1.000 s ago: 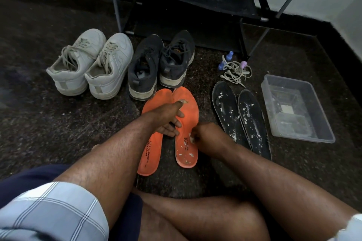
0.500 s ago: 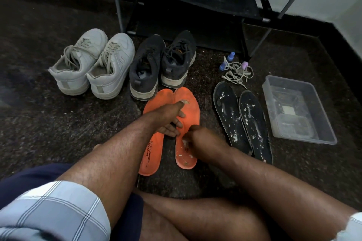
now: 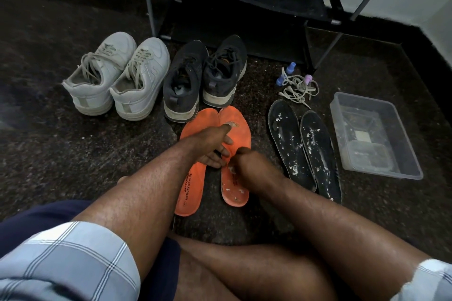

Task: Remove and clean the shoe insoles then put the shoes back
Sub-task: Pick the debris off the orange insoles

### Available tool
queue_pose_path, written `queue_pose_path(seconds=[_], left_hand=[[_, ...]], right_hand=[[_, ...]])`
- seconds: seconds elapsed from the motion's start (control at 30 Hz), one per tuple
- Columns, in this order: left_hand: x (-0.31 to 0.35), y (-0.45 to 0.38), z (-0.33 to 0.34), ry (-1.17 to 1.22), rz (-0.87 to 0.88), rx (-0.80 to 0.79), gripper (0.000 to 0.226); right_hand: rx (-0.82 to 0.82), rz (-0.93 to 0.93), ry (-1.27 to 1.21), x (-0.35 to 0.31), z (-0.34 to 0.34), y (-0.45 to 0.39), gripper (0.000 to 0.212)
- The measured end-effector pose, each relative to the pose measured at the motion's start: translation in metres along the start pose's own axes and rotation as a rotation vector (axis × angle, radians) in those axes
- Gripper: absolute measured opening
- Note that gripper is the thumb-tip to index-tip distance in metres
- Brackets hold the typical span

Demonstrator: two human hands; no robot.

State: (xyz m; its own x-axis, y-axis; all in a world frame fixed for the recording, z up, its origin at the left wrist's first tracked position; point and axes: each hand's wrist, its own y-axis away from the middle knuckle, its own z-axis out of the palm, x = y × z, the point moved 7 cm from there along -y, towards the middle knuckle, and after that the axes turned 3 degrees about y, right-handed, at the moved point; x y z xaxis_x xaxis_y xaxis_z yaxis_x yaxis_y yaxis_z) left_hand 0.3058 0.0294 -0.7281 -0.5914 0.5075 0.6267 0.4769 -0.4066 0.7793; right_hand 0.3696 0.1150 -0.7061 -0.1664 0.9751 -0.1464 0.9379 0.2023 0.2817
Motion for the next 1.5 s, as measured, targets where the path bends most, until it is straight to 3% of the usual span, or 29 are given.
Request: queue_pose_path(seconds=[0.17, 0.3, 0.47, 0.63, 0.8, 0.93, 1.1, 1.23, 1.37, 1.5], left_hand=[[0.0, 0.001, 0.0, 0.009, 0.003, 0.001, 0.064], [0.0, 0.001, 0.0, 0.012, 0.002, -0.006, 0.063], [0.0, 0.001, -0.001, 0.032, 0.005, 0.006, 0.063], [0.0, 0.001, 0.0, 0.029, -0.001, 0.0, 0.062], [0.0, 0.0, -0.001, 0.017, 0.007, 0.008, 0.063], [-0.001, 0.0, 0.0, 0.014, -0.001, 0.001, 0.062], [0.0, 0.001, -0.001, 0.001, 0.008, 0.012, 0.062], [-0.001, 0.001, 0.0, -0.002, 0.005, -0.017, 0.062], [0.001, -0.001, -0.001, -0.024, 0.022, -0.019, 0.063], [0.002, -0.004, 0.0, -0.049, 0.031, -0.006, 0.059]], right_hand=[[-0.106, -0.16, 0.07, -0.029, 0.009, 0.015, 0.022], [-0.004, -0.053, -0.004, -0.011, 0.003, 0.001, 0.024], [-0.113, -0.168, -0.031, -0.032, 0.014, 0.013, 0.019], [0.02, -0.087, -0.03, -0.021, 0.002, 0.002, 0.025], [-0.106, -0.183, -0.04, -0.036, 0.019, 0.011, 0.022], [0.024, -0.089, -0.029, -0.02, 0.004, -0.001, 0.023], [-0.109, -0.18, -0.046, -0.037, 0.018, 0.012, 0.023], [0.001, -0.031, -0.089, -0.006, -0.004, -0.001, 0.019], [0.155, 0.213, -0.449, 0.04, -0.033, 0.006, 0.005], [0.145, 0.308, -0.631, 0.062, -0.047, 0.02, 0.011]])
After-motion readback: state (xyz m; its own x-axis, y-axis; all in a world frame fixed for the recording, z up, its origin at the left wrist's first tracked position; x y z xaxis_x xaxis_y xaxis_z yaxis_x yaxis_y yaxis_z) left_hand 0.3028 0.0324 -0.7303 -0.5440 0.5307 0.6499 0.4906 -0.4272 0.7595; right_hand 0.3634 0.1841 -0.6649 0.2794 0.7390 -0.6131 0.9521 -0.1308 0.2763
